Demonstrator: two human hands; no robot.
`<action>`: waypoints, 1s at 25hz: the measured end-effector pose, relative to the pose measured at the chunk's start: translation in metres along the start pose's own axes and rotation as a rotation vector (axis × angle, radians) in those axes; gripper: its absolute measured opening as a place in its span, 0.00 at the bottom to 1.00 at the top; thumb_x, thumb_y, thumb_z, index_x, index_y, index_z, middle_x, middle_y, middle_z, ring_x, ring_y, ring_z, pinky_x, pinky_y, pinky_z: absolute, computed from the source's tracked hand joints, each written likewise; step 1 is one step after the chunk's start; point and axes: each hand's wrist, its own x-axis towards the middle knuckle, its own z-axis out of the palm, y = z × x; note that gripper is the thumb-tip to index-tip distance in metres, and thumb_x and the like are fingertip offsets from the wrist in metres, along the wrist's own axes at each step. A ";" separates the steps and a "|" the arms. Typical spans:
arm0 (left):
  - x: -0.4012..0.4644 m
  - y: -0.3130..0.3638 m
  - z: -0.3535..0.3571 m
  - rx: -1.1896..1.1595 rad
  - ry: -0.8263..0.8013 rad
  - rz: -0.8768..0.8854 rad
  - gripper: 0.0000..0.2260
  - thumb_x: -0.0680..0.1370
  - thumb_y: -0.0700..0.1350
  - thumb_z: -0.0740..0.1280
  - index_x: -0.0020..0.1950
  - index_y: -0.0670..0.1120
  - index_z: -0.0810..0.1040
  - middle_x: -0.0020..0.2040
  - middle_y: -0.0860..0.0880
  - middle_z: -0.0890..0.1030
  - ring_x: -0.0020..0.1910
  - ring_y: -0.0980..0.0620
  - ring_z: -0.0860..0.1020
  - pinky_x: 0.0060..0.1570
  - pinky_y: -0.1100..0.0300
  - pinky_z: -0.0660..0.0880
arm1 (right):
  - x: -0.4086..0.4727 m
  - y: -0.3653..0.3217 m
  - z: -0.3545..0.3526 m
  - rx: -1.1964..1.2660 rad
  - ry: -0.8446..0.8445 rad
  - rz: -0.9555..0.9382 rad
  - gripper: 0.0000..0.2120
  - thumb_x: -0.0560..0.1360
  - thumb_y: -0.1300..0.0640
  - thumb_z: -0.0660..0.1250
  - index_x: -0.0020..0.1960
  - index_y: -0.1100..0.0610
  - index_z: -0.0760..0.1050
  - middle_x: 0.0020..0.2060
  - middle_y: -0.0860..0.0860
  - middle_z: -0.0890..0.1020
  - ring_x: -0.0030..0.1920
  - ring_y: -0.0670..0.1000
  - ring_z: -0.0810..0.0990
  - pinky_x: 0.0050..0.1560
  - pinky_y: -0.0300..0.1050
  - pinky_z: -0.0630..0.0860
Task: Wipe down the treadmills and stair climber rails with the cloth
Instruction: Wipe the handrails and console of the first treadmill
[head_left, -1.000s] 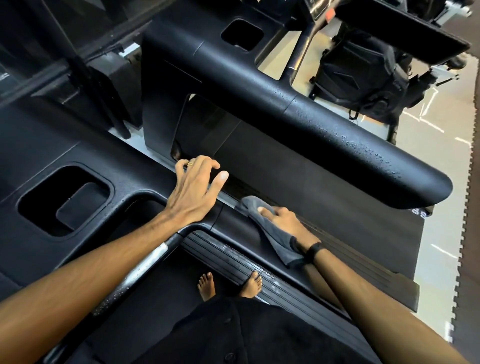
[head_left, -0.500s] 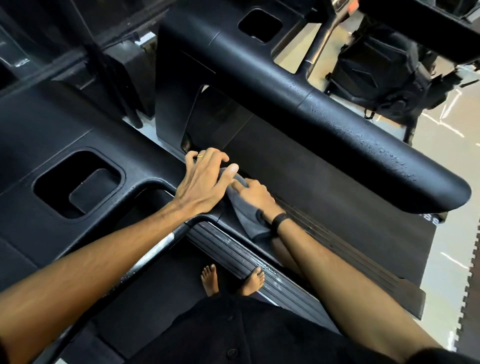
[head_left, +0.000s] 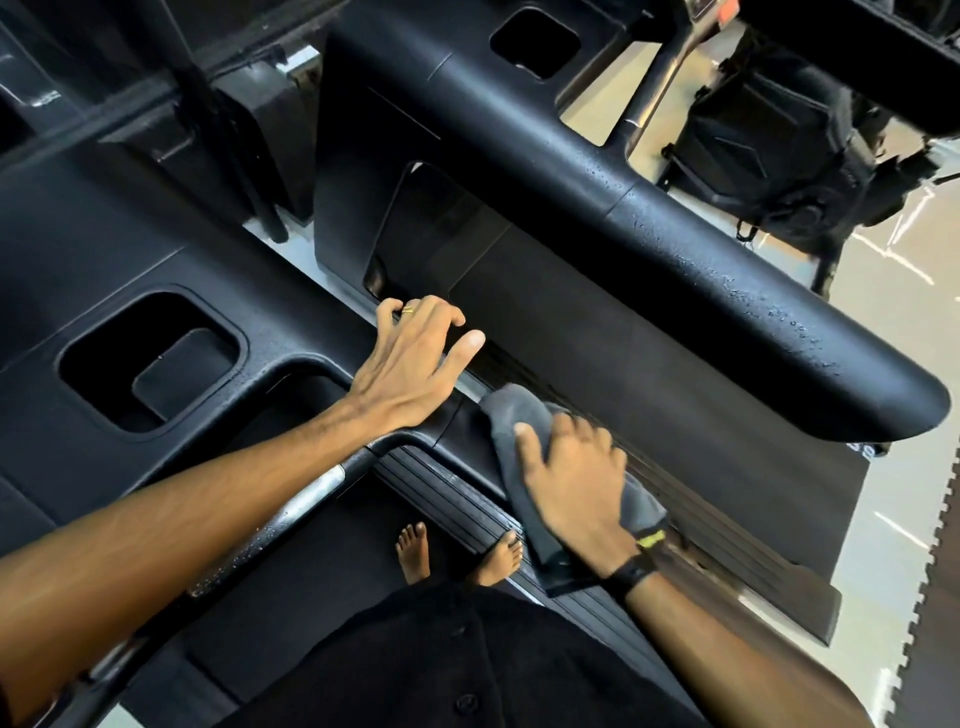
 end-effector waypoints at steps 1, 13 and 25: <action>0.000 0.000 0.000 0.005 -0.002 0.001 0.26 0.81 0.62 0.46 0.59 0.44 0.74 0.57 0.49 0.76 0.56 0.52 0.71 0.70 0.47 0.57 | 0.004 -0.019 0.001 0.003 0.031 -0.037 0.33 0.78 0.35 0.44 0.66 0.55 0.73 0.60 0.56 0.80 0.59 0.61 0.75 0.59 0.58 0.68; -0.002 0.000 -0.002 -0.010 0.002 -0.031 0.27 0.81 0.62 0.45 0.58 0.44 0.75 0.53 0.49 0.77 0.53 0.51 0.74 0.70 0.51 0.53 | 0.050 0.051 0.004 0.369 -0.490 0.080 0.32 0.77 0.29 0.50 0.68 0.49 0.74 0.65 0.53 0.78 0.64 0.56 0.76 0.60 0.50 0.71; 0.000 0.003 -0.004 -0.001 -0.009 -0.048 0.27 0.81 0.61 0.46 0.57 0.44 0.74 0.54 0.49 0.77 0.55 0.51 0.73 0.70 0.49 0.55 | 0.046 -0.069 0.002 0.186 -0.091 -0.108 0.27 0.81 0.36 0.49 0.64 0.55 0.71 0.60 0.58 0.78 0.61 0.63 0.73 0.61 0.60 0.66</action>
